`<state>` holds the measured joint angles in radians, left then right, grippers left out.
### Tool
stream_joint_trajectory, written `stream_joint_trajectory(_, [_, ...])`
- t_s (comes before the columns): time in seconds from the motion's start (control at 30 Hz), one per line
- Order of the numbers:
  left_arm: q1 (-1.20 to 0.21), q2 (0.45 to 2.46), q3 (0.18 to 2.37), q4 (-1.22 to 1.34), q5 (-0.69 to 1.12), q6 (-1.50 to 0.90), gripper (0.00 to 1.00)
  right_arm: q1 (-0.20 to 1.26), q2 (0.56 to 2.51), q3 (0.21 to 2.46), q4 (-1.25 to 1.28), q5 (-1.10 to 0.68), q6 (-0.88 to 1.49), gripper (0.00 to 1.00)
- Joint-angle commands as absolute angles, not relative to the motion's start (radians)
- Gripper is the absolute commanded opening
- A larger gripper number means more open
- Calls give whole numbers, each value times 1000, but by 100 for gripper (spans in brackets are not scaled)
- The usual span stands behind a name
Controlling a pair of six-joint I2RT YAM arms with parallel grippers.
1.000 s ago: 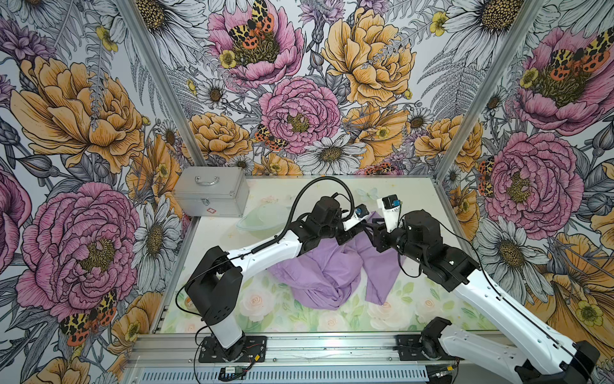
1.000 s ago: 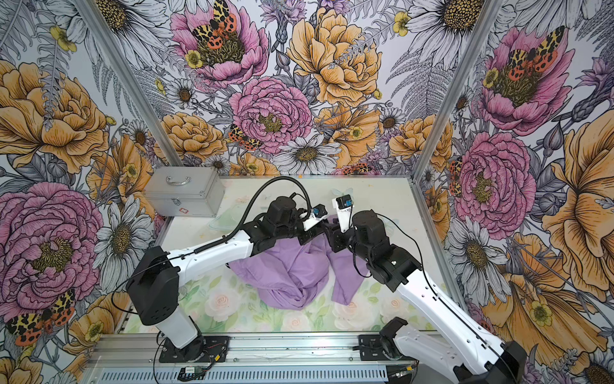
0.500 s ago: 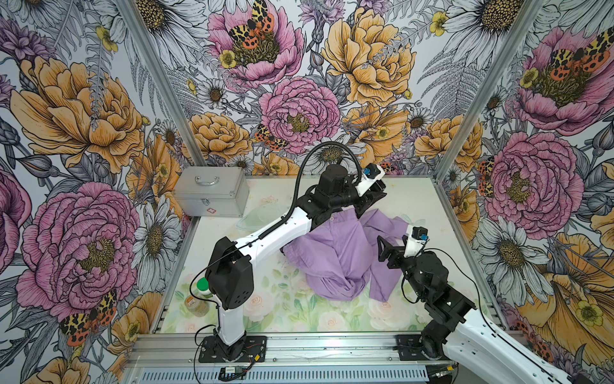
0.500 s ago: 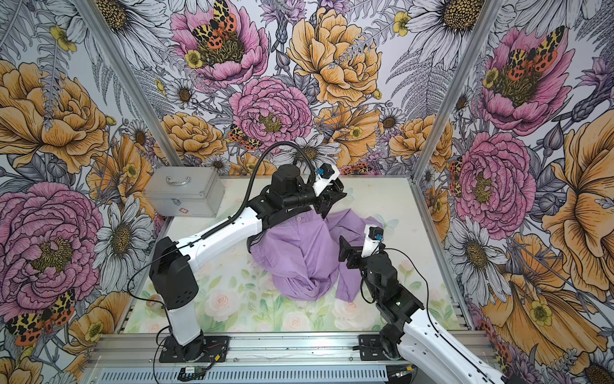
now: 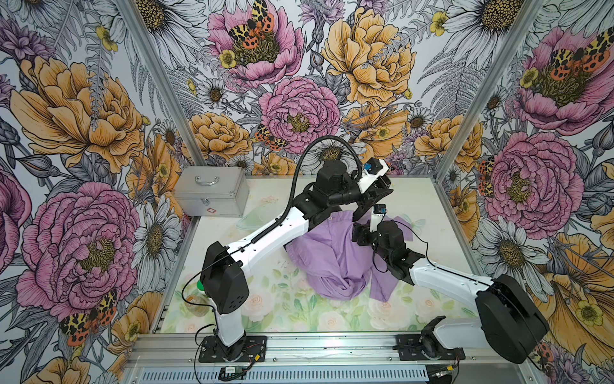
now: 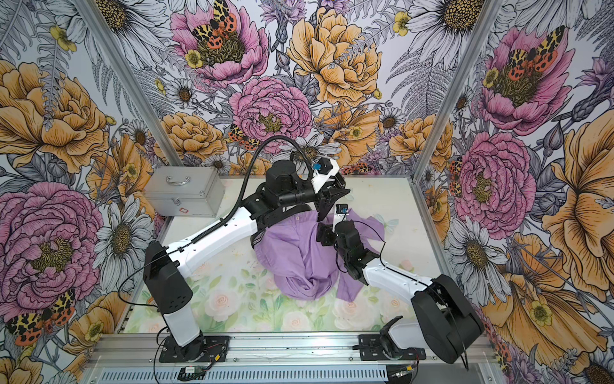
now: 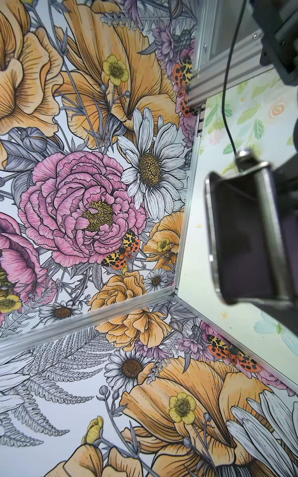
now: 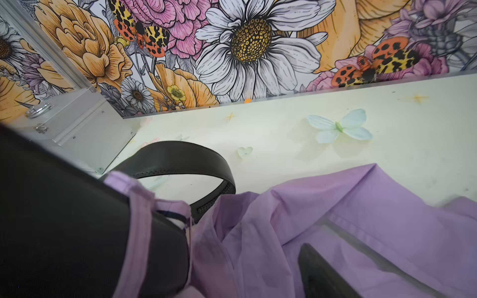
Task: Remove the belt from the trousers
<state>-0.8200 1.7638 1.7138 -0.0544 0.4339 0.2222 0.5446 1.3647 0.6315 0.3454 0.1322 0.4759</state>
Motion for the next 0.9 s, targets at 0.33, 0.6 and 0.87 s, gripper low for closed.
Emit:
stream_joint_trajectory(0.33, [-755, 1455, 1561, 41, 437, 80, 11, 539, 1271, 633, 391, -41, 440, 1])
stream_joint_trajectory(0.6, [-676, 1372, 1450, 146, 472, -3, 11, 528, 1024, 623, 131, 70, 392, 0])
stream_joint_trajectory(0.87, [-570, 1278, 1279, 168, 551, -192, 10, 450, 941, 674, 15, 240, 387, 0])
